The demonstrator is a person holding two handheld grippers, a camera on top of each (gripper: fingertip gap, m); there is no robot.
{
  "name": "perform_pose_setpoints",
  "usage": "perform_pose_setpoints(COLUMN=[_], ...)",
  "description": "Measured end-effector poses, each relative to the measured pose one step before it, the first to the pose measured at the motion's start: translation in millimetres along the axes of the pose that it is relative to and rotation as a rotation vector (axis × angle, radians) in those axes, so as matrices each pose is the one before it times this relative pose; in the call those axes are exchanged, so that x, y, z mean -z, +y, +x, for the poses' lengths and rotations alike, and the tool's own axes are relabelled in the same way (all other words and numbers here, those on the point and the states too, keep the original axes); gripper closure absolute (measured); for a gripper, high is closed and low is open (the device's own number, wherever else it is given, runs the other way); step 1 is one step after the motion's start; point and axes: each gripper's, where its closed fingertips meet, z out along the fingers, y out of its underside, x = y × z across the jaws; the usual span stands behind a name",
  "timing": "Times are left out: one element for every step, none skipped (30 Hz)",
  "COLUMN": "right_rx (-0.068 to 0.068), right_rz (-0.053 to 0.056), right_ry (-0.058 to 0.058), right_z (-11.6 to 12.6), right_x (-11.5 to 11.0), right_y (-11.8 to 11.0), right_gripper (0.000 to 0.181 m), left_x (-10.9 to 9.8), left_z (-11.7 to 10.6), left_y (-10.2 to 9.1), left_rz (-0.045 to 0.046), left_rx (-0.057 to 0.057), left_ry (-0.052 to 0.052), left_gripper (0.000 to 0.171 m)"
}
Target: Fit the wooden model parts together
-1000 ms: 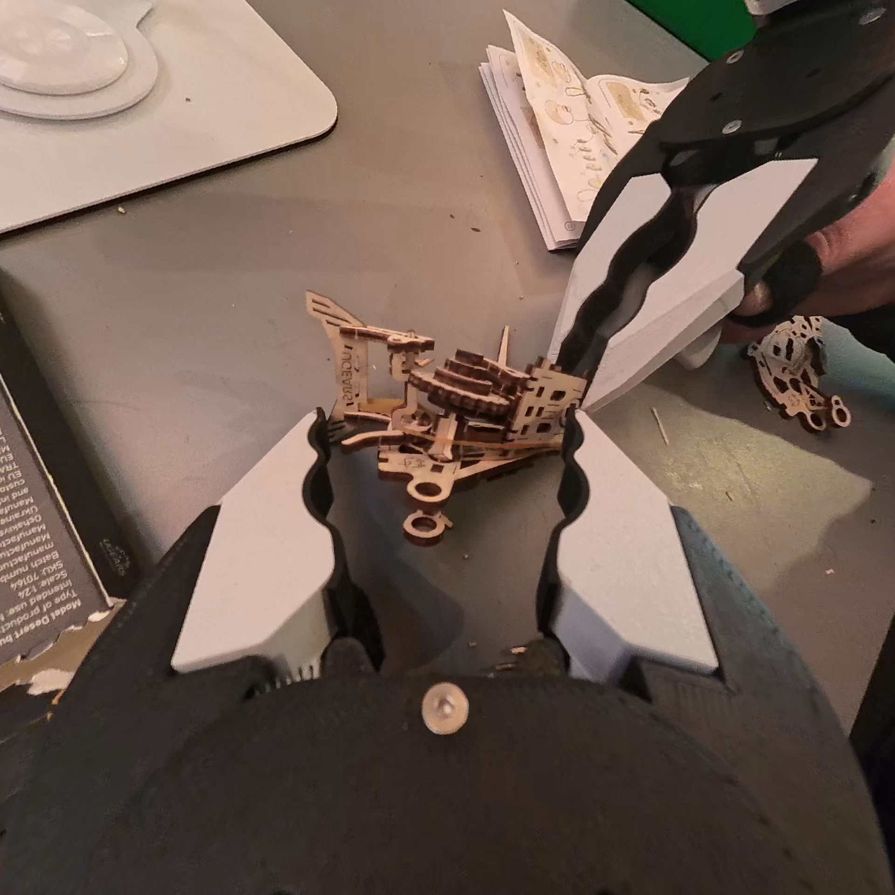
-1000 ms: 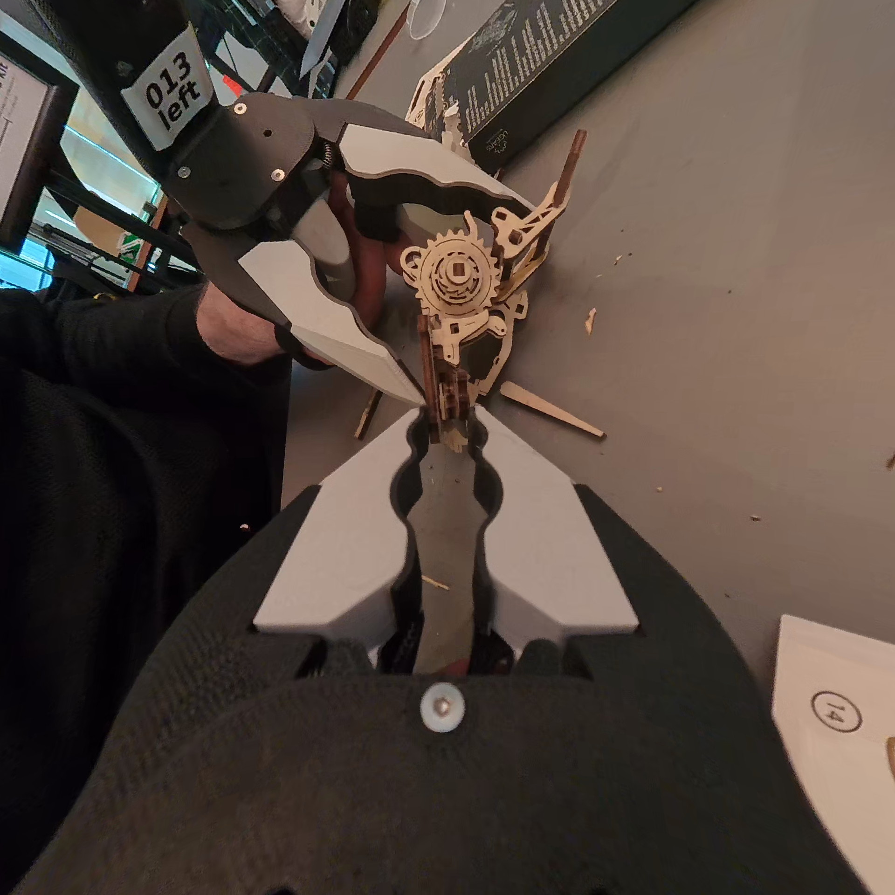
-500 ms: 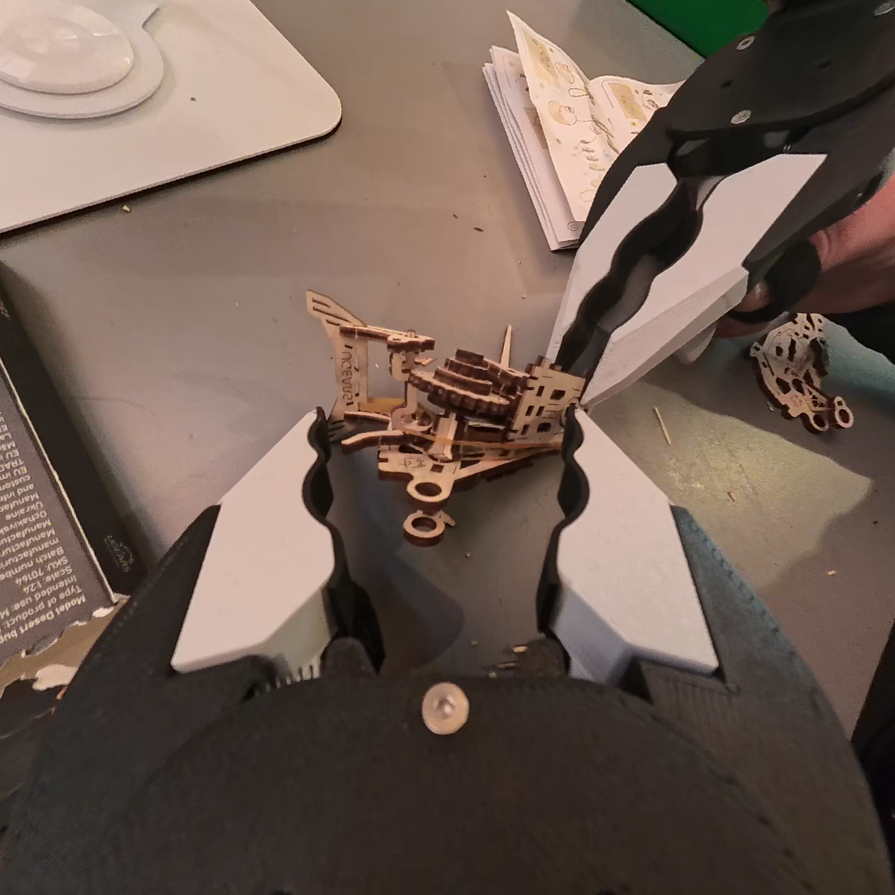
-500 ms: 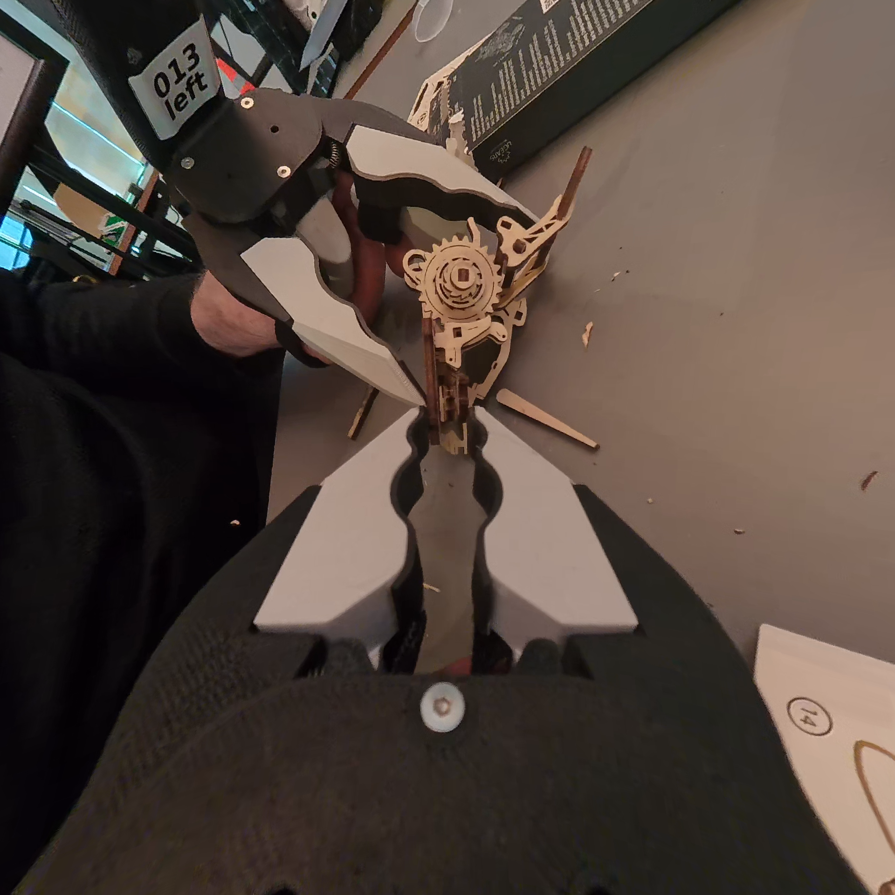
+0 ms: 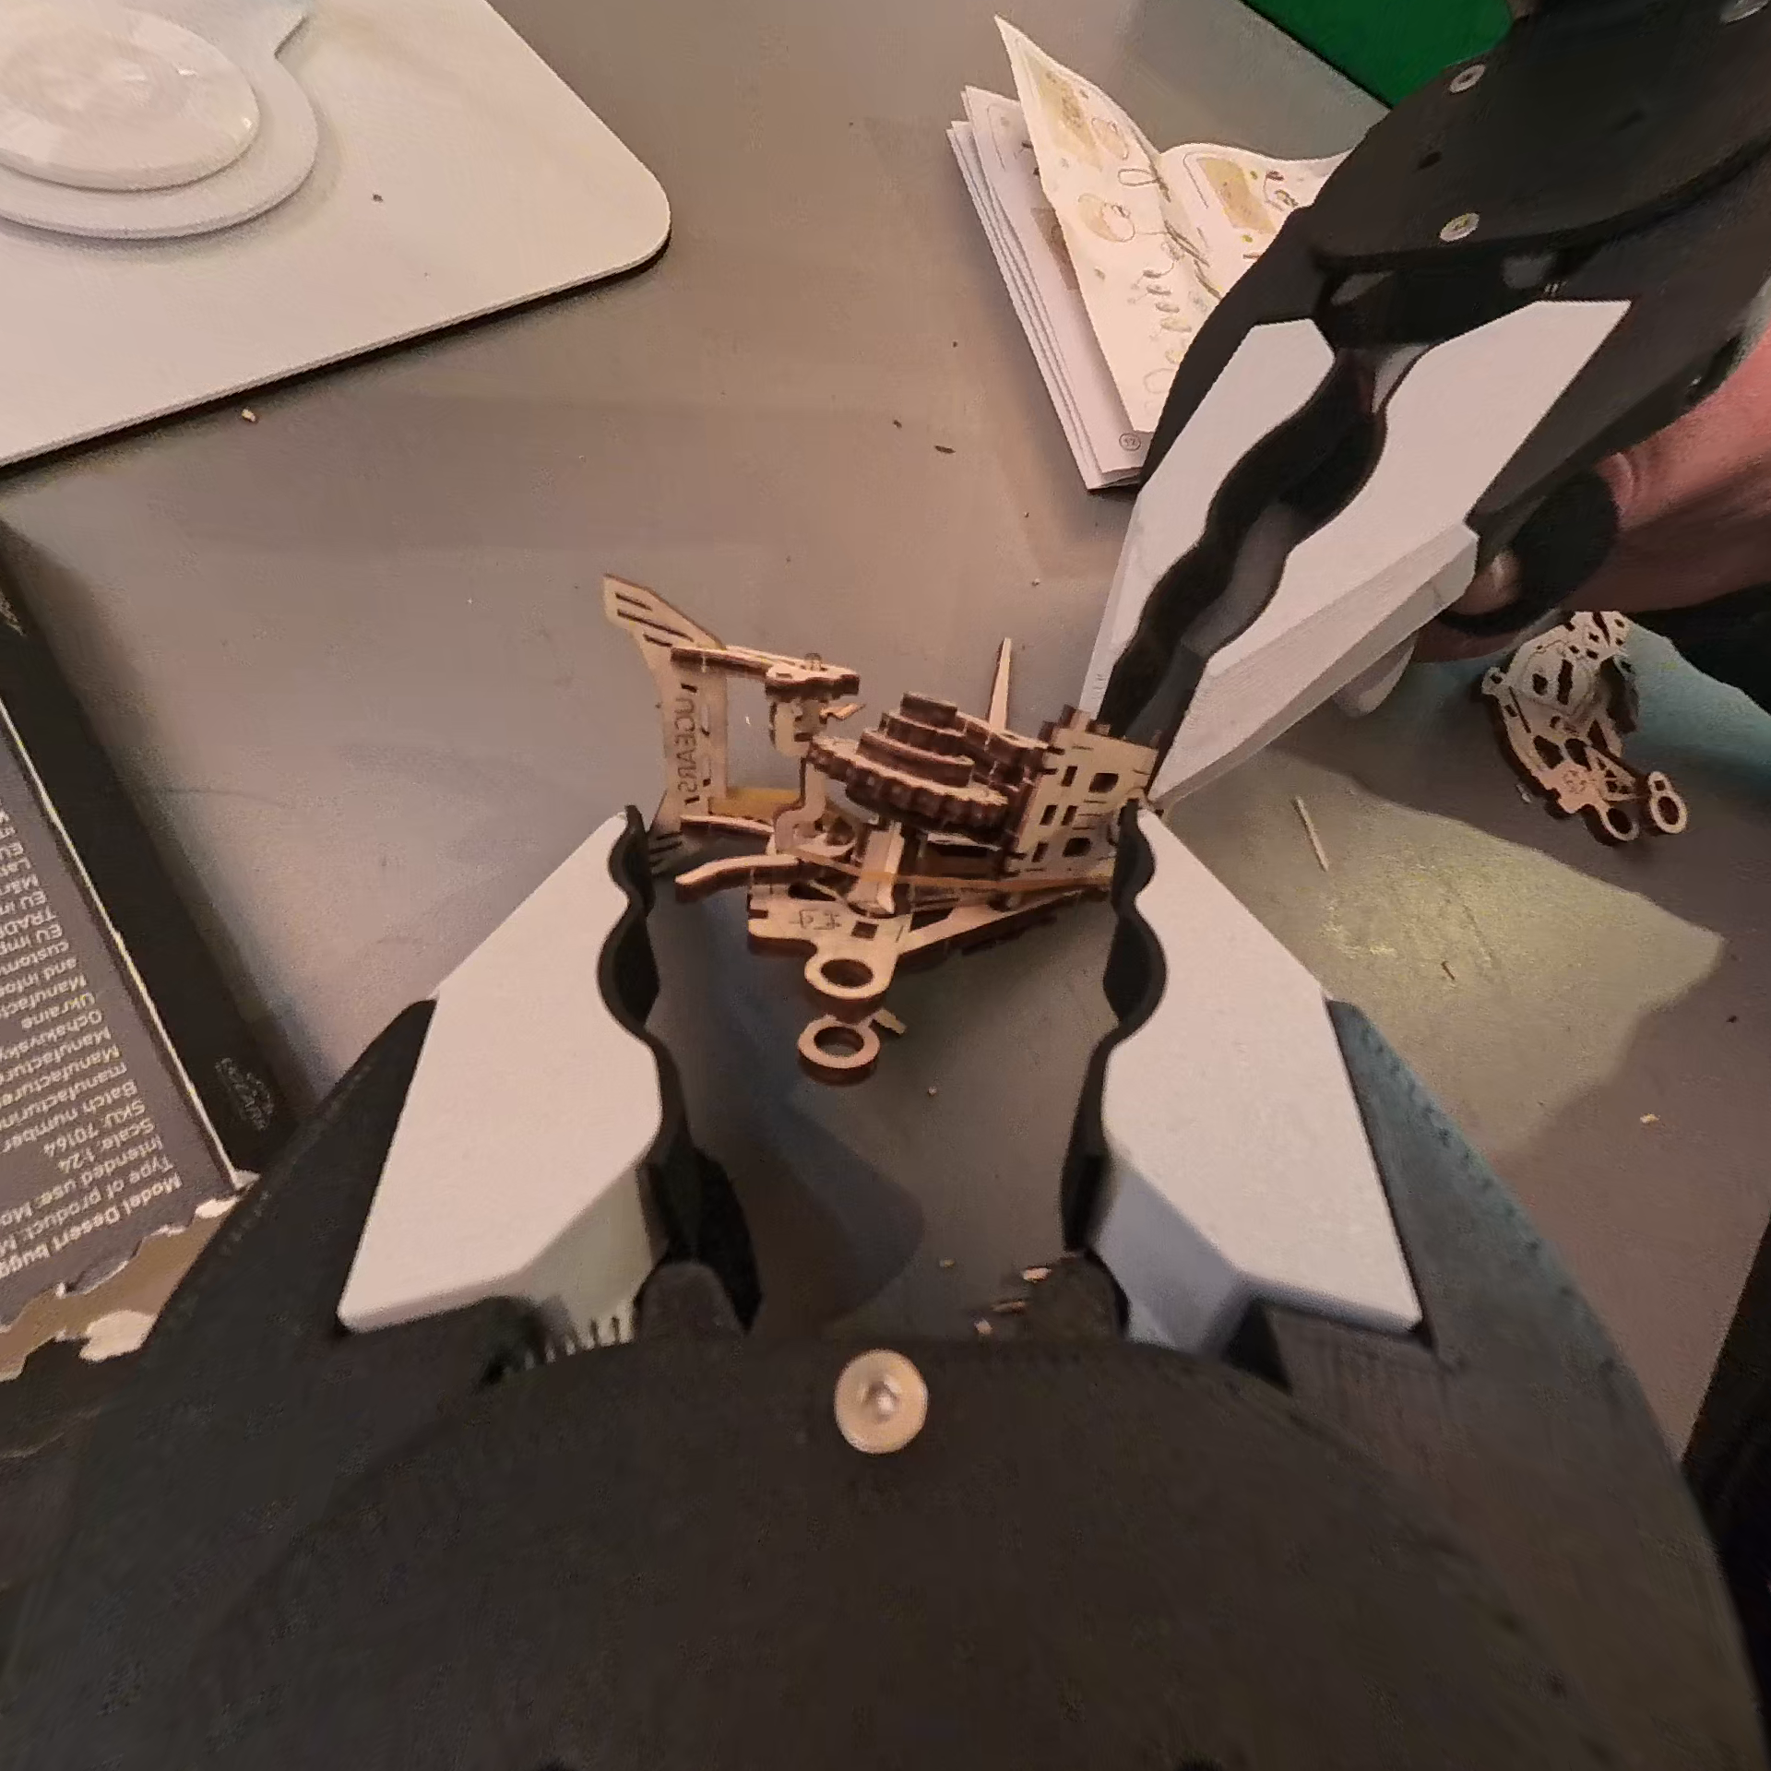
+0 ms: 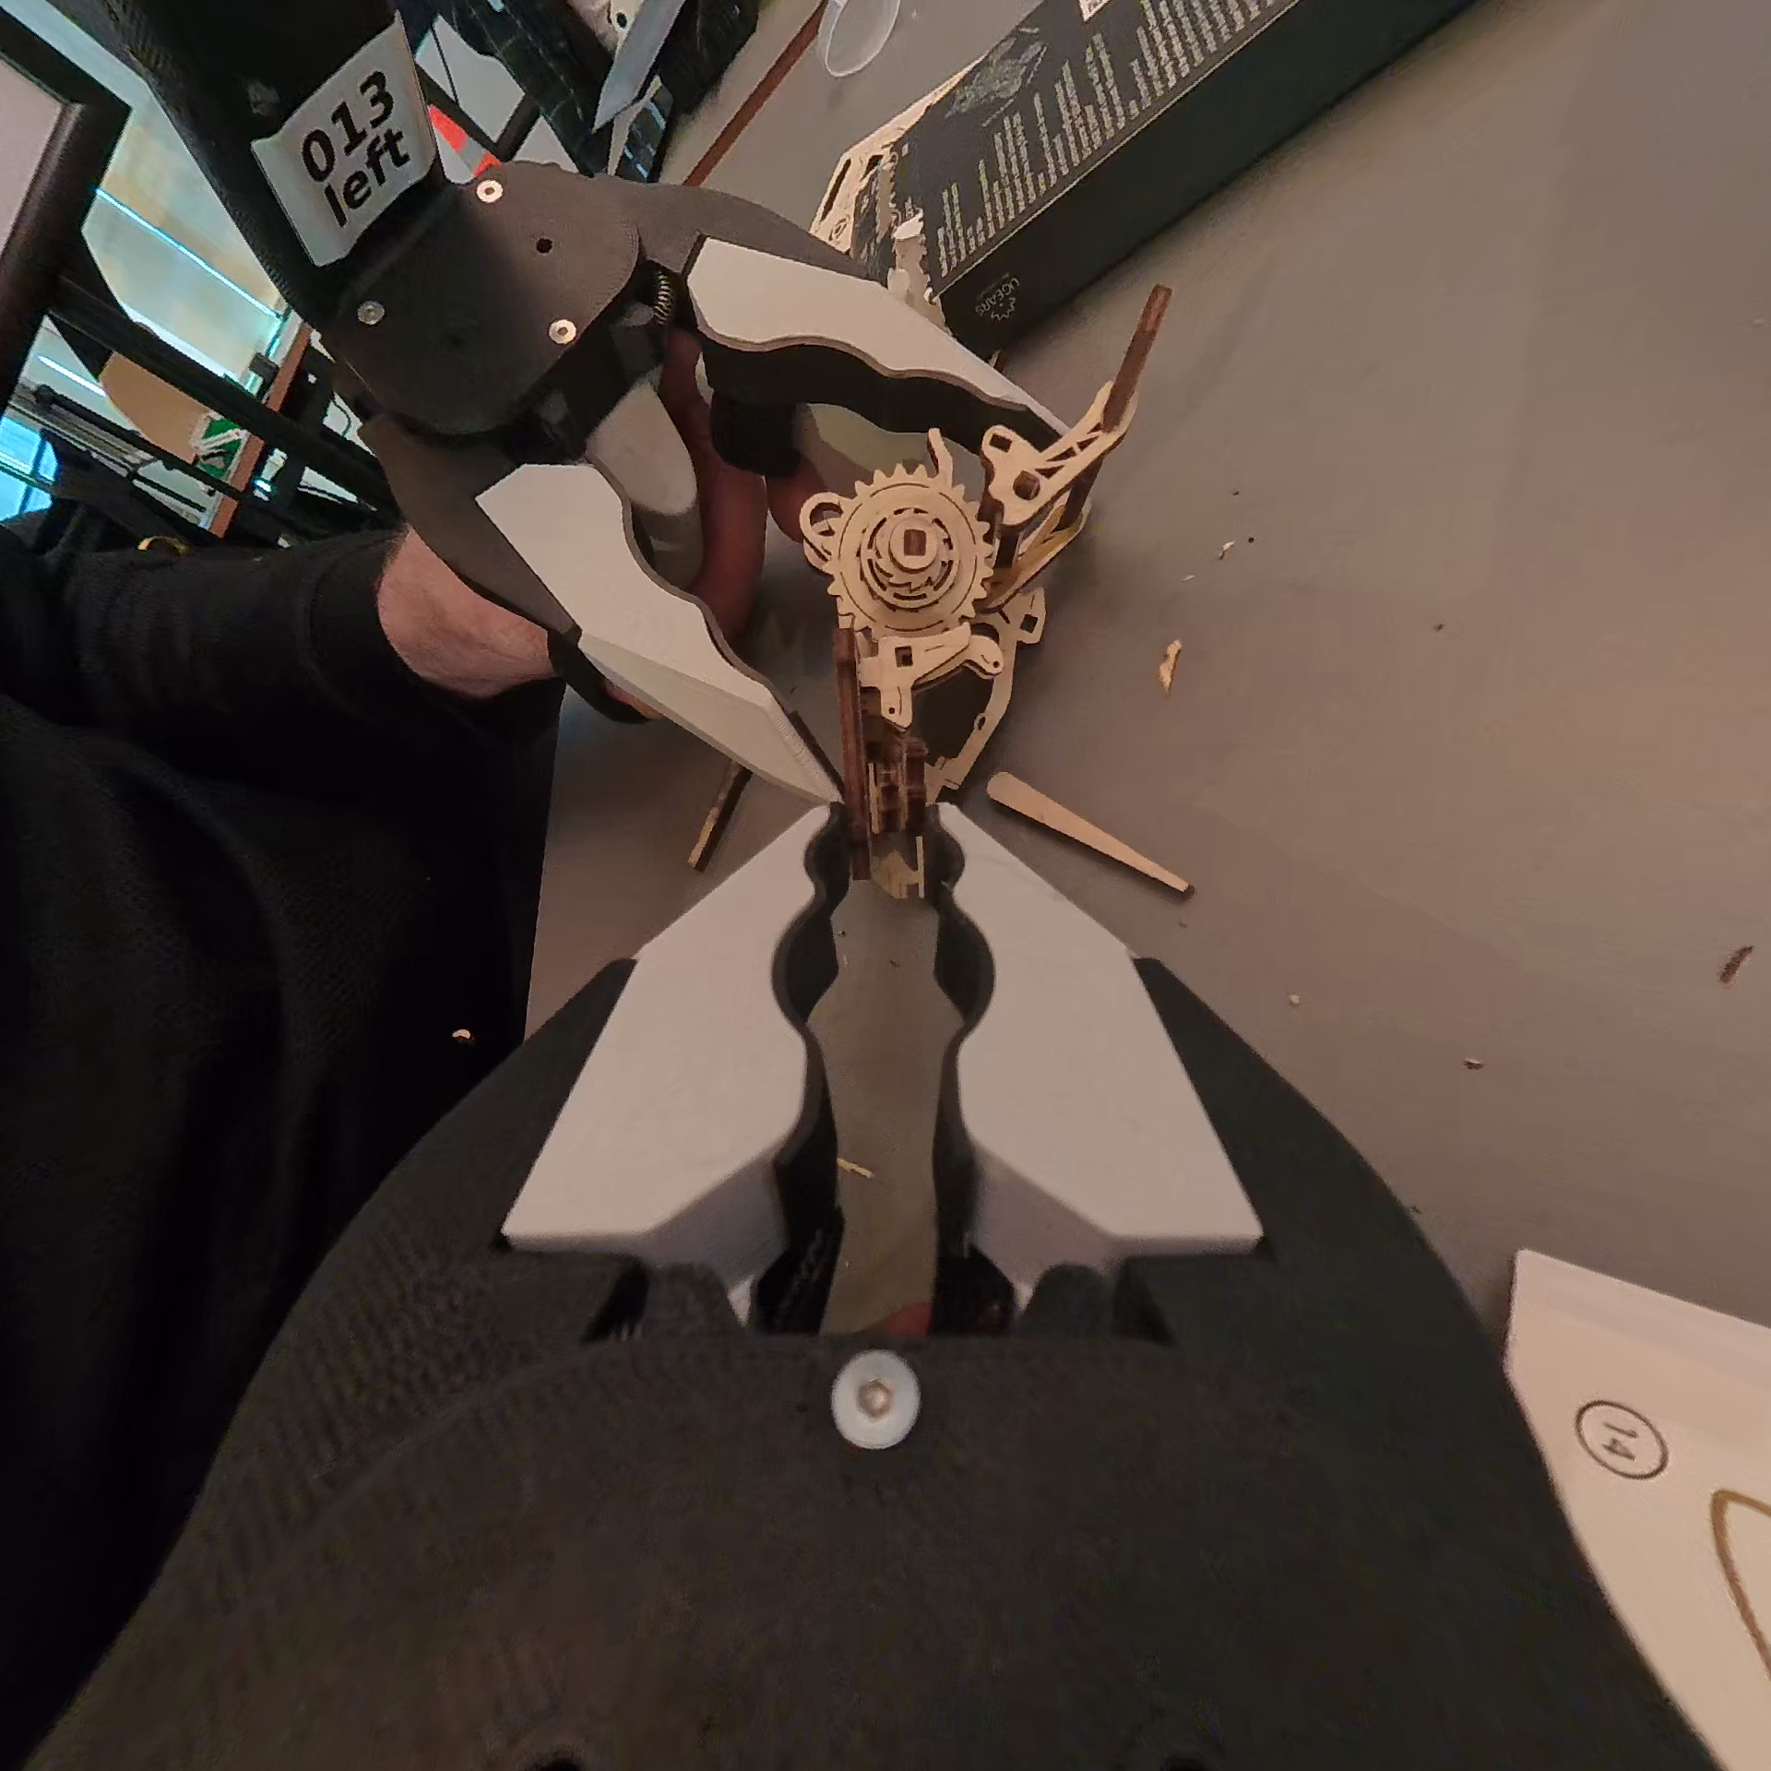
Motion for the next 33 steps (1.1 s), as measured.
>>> perform_pose_setpoints(right_rx=[0.0005, 0.0011, 0.0045, 0.0074, 0.0088, 0.0096, 0.0076, 0.0064, 0.0067, 0.0077, 0.0124, 0.0173, 0.014, 0.0107, 0.0064, 0.0036, 0.0027, 0.0094, 0.0137, 0.01, 0.0137, 0.0202, 0.0221, 0.0301, 0.0406, 0.0433, 0.0454, 0.0492, 0.0509, 0.0562, 0.0616, 0.0644, 0.0692], right_rz=[-0.0014, -0.0006, 0.0015, -0.0009, -0.0019, 0.0003, 0.0027, 0.0035, 0.0042, 0.0035, 0.003, 0.0011, 0.002, 0.0055, 0.0044, 0.006, 0.0074, 0.0069, 0.0052, 0.0063, 0.0086, 0.0103, 0.0077, 0.0092, 0.013, 0.011, 0.0026, -0.0021, 0.0016, 0.0048, 0.0035, -0.005, -0.0154], right_ry=[-0.0026, -0.0013, 0.0029, 0.0012, 0.0006, 0.0032, 0.0039, 0.002, 0.0023, 0.0039, 0.0071, 0.0054, 0.0064, 0.0028, -0.0016, 0.0012, 0.0025, -0.0007, 0.0028, 0.0057, -0.001, 0.0041, 0.0126, 0.0122, 0.0143, 0.0167, 0.0185, 0.0218, 0.025, 0.0291, 0.0329, 0.0394, 0.0492], right_z=[-0.32, -0.29, -0.03, -0.59, -0.86, -0.5, -0.36, -0.37, -0.34, -0.31, -0.42, -0.99, -0.73, -0.96, -0.98, -0.45, -0.26, -1.21, -1.24, -0.89, -1.94, -1.7, -0.91, -1.5, -1.95, -2.08, -1.72, -1.15, -0.57, -0.41, -0.47, 0.41, 1.67], right_x=[-0.12, -0.05, 0.12, -0.2, -0.3, 0.03, 0.18, 0.27, 0.36, 0.28, 0.16, -0.07, 0.0, 0.34, 0.43, 0.57, 0.82, 0.78, 0.58, 0.52, 0.45, 0.69, 0.96, 1.35, 1.87, 2.11, 2.29, 2.55, 2.98, 2.86, 2.56, 2.51, 2.5], right_y=[0.2, 0.19, -0.13, 0.23, 0.5, 0.1, -0.05, -0.24, -0.38, -0.3, -0.2, 0.17, -0.05, -0.44, -0.27, -0.59, -0.91, -0.64, -0.33, -0.39, -0.59, -1.06, -1.1, -1.99, -3.35, -4.02, -3.47, -3.17, -4.01, -5.09, -5.8, -5.55, -4.84], right_gripper=[0.169, 0.169, 0.169, 0.169, 0.169, 0.169, 0.169, 0.169, 0.169, 0.169, 0.169, 0.169, 0.169, 0.169, 0.169, 0.169, 0.169, 0.169, 0.169, 0.169, 0.169, 0.169, 0.169, 0.169, 0.169, 0.169, 0.169, 0.169, 0.169, 0.169, 0.169, 0.168, 0.166], left_x=[0.26, 0.54, 1.08, 2.1, 3.1, 3.98, 4.8, 4.94, 4.87, 4.58, 3.84, 3.24, 3.0, 2.1, 0.41, -0.35, -0.5, -0.43, -0.42, -0.69, -0.74, 0.01, -0.04, -0.68, -0.99, -0.82, -0.38, 0.17, 0.16, -0.58, -0.58, -0.15, 0.55], left_z=[0.58, 1.8, 1.59, 1.34, 0.73, -0.82, -2.2, -1.83, -1.6, -1.68, 0.05, 0.67, 0.22, -0.01, 0.15, -0.11, 1.72, 1.88, 2.02, 3.69, 3.59, 3.86, 4.0, 4.28, 4.56, 4.51, 3.87, 5.45, 5.17, 3.14, 3.0, 4.45, 5.36], left_y=[-0.09, -0.05, 0.66, 0.77, 0.62, 1.22, 1.28, 0.68, 0.51, 0.2, 0.31, 1.25, 0.85, 0.91, 3.44, 3.84, 2.92, 1.85, 0.43, 0.34, -0.75, -2.6, -1.61, -0.44, -0.23, -0.98, -2.26, -3.65, -3.87, -2.29, -1.54, -3.64, -4.85], left_rz=[0.00012, 0.00149, -0.00059, 0.00253, 0.00784, 0.00384, -0.00003, 0.00109, 0.00063, 0.00132, 0.00045, -0.00732, -0.00587, -0.00523, -0.02207, -0.0226, -0.00912, -0.00127, 0.00755, 0.00394, 0.00852, 0.01829, 0.0127, 0.00721, 0.00789, 0.01441, 0.02026, 0.02533, 0.02472, 0.01165, 0.00617, 0.01997, 0.02486], left_rx=[0.0005, -0.0048, -0.0024, 0.0091, 0.0203, 0.0226, 0.0202, 0.0199, 0.0233, 0.0254, 0.0265, 0.0341, 0.0341, 0.0305, 0.0319, 0.0339, 0.0284, 0.0295, 0.0332, 0.0324, 0.0369, 0.0397, 0.0308, 0.0262, 0.026, 0.0174, 0.0074, -0.0047, -0.0061, -0.0138, -0.0378, -0.0482, -0.0478], left_ry=[0.0043, 0.0106, 0.0082, 0.0094, 0.014, 0.0104, 0.0038, 0.0064, 0.007, 0.0059, 0.018, 0.0237, 0.0202, 0.017, 0.0196, 0.0182, 0.0267, 0.0265, 0.0274, 0.0388, 0.0433, 0.0483, 0.0481, 0.0471, 0.0457, 0.0403, 0.0323, 0.0375, 0.0303, 0.0133, 0.0063, 0.0091, 0.0161], left_gripper=[0.077, 0.075, 0.072, 0.072, 0.073, 0.076, 0.079, 0.082, 0.084, 0.085, 0.088, 0.092, 0.1, 0.107, 0.11, 0.113, 0.118, 0.121, 0.125, 0.128, 0.129, 0.133, 0.14, 0.145, 0.152, 0.157, 0.158, 0.158, 0.158, 0.159, 0.159, 0.16, 0.16])
